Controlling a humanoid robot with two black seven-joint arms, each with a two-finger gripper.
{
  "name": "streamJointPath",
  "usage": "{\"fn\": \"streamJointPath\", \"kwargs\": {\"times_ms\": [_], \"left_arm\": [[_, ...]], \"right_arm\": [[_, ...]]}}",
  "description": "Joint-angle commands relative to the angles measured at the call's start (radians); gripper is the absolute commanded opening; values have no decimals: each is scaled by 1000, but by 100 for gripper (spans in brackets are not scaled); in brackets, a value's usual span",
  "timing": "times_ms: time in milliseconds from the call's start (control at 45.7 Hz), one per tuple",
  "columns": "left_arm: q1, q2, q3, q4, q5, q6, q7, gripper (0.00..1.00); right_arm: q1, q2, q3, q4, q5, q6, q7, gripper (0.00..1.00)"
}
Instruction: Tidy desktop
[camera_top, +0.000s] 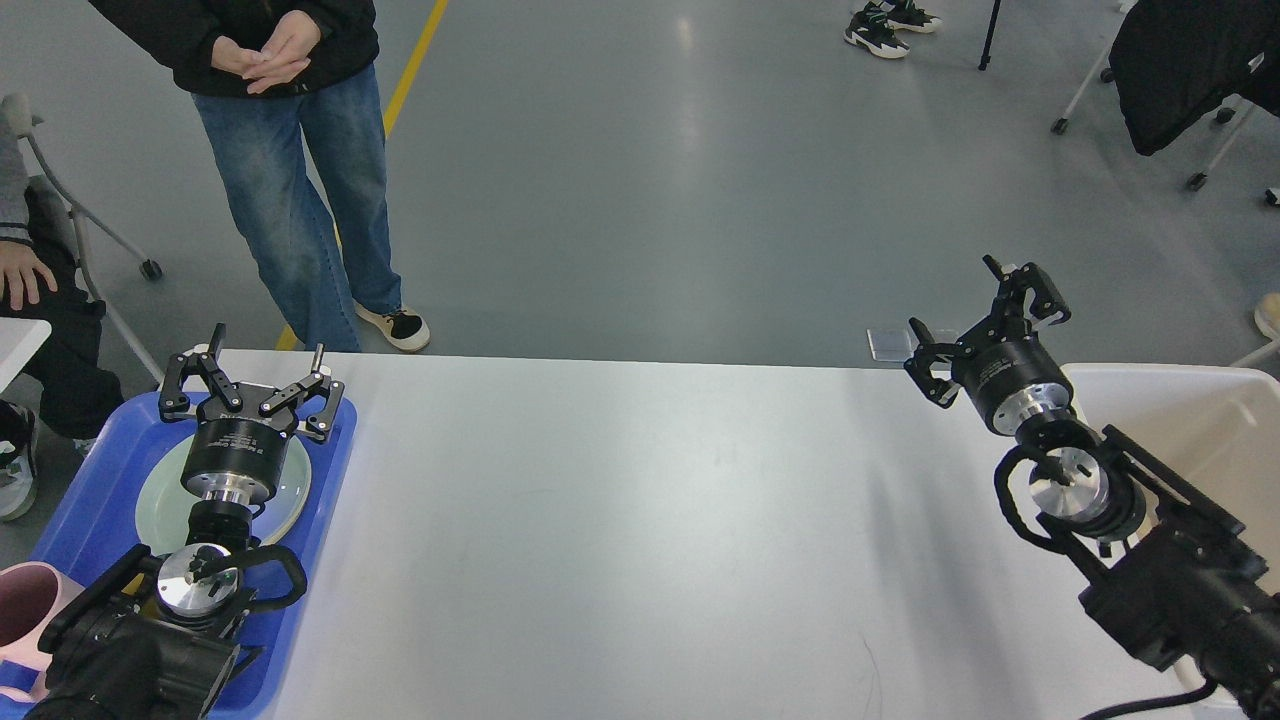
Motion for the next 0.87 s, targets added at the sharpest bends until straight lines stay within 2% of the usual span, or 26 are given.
{"fn": "streamJointPath", "kwargs": {"times_ms": [0,44,87,328,590,853], "left_arm": [[0,-1,0,-1,0,-1,0,96],[0,1,0,-1,0,-1,0,96],[0,1,0,-1,0,-1,0,96],[0,1,0,-1,0,-1,0,96],[0,-1,0,-1,0,1,0,96],[0,1,0,-1,0,-1,0,96]], "right_arm": [[-82,31,33,45,-53,6,96,100],[-101,25,33,51,-70,6,128,100],[-107,16,32,49,-73,7,141,100],[-122,-38,52,39,-64,96,138,100],[-162,-37,147,39,-7,76,144,100],[-165,-29,148,17,-5,87,142,100]]}}
